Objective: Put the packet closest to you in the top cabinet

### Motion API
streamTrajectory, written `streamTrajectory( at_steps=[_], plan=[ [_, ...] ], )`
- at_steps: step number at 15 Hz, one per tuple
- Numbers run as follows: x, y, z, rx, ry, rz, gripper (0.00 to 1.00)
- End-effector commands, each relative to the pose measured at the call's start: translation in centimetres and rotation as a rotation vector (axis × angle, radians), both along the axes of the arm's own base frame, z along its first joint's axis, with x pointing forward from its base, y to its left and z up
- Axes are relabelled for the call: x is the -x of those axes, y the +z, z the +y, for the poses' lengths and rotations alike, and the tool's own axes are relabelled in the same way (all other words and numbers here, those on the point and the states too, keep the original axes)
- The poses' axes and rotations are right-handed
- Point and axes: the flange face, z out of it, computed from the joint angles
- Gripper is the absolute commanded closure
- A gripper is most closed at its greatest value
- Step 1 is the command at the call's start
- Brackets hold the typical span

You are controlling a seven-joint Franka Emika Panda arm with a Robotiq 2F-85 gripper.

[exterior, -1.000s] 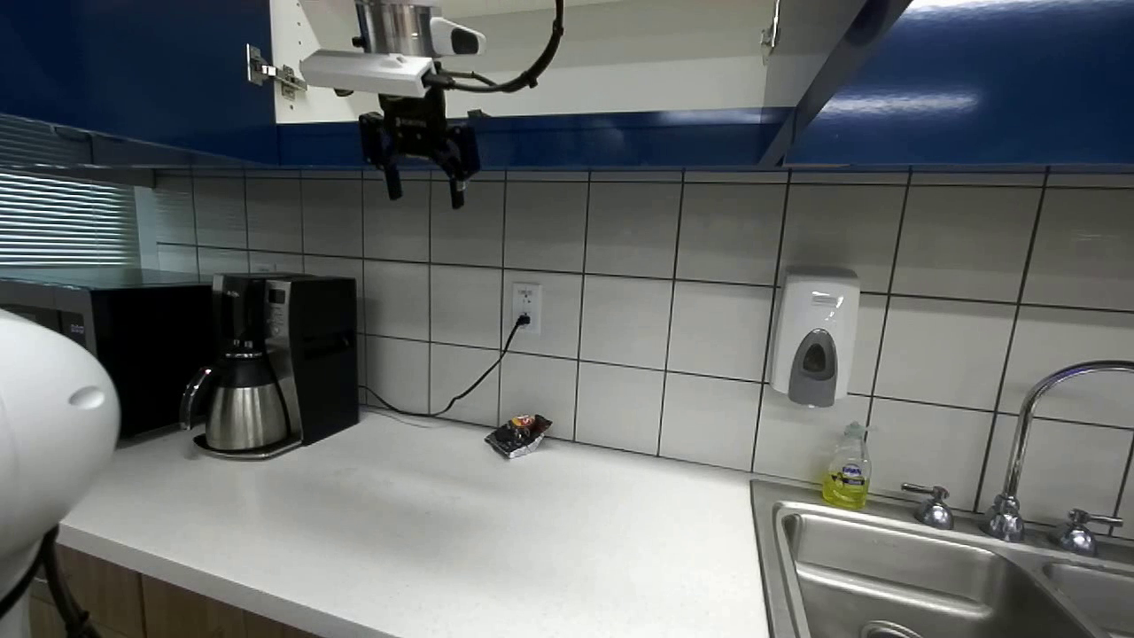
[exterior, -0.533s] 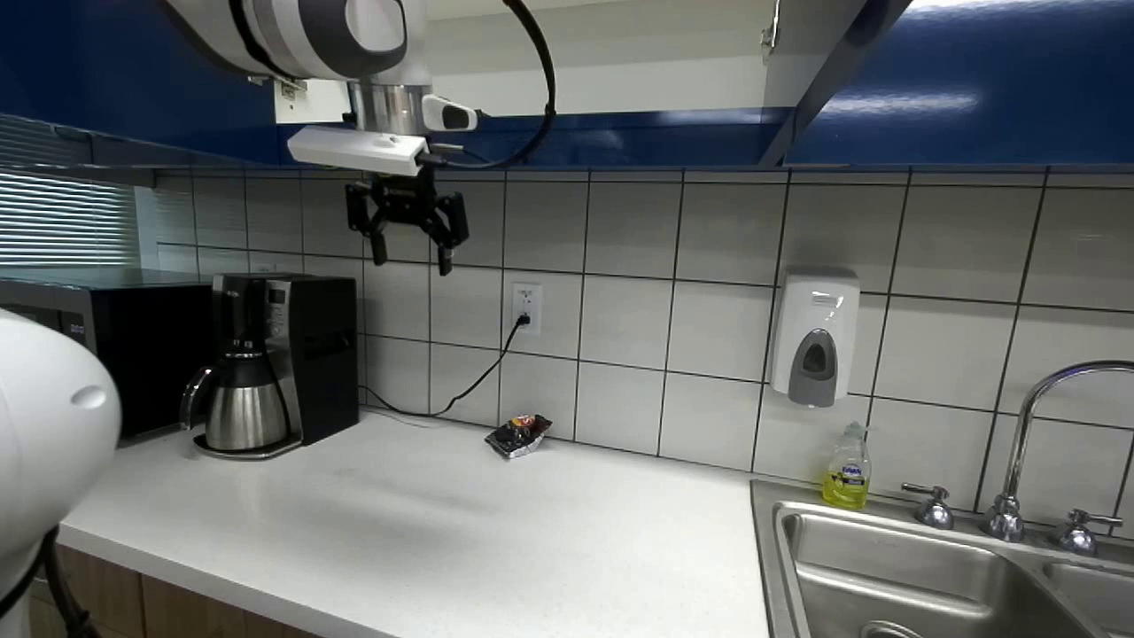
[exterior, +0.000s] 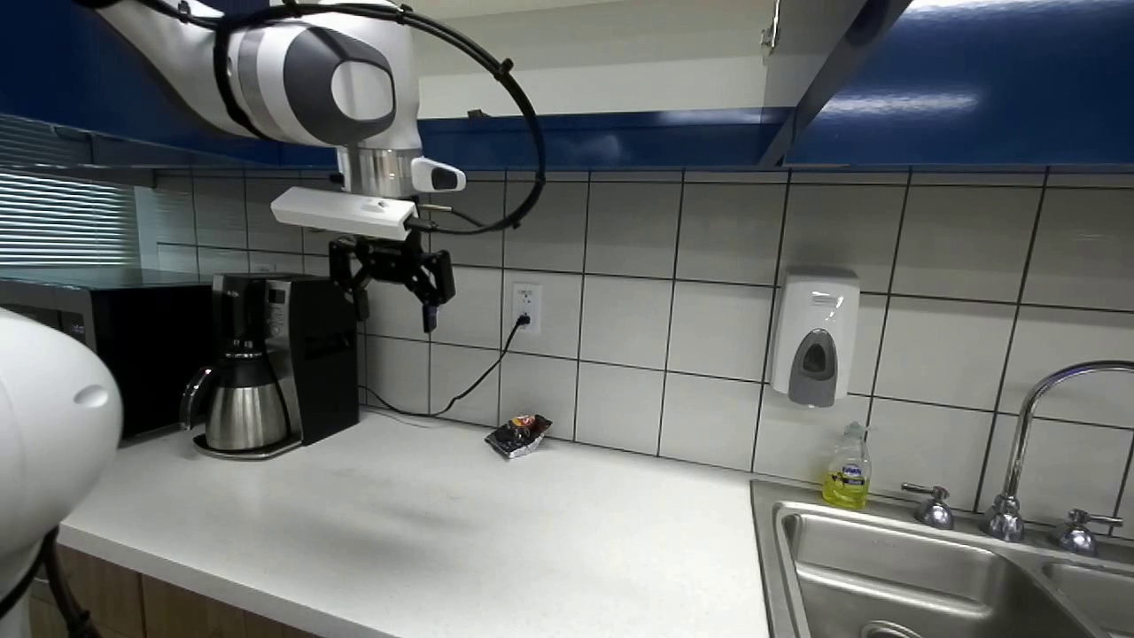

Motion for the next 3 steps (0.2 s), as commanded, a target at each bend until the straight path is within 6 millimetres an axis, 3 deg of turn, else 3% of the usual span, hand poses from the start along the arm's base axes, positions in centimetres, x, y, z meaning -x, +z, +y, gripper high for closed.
streamTrajectory(
  at_steps=[1, 3],
  plan=[
    [0.13, -0.40, 0.05, 0.001, 0.004, 0.005, 0.00],
    [0.24, -0.77, 0.11, 0.003, 0.008, 0.008, 0.00]
  ],
)
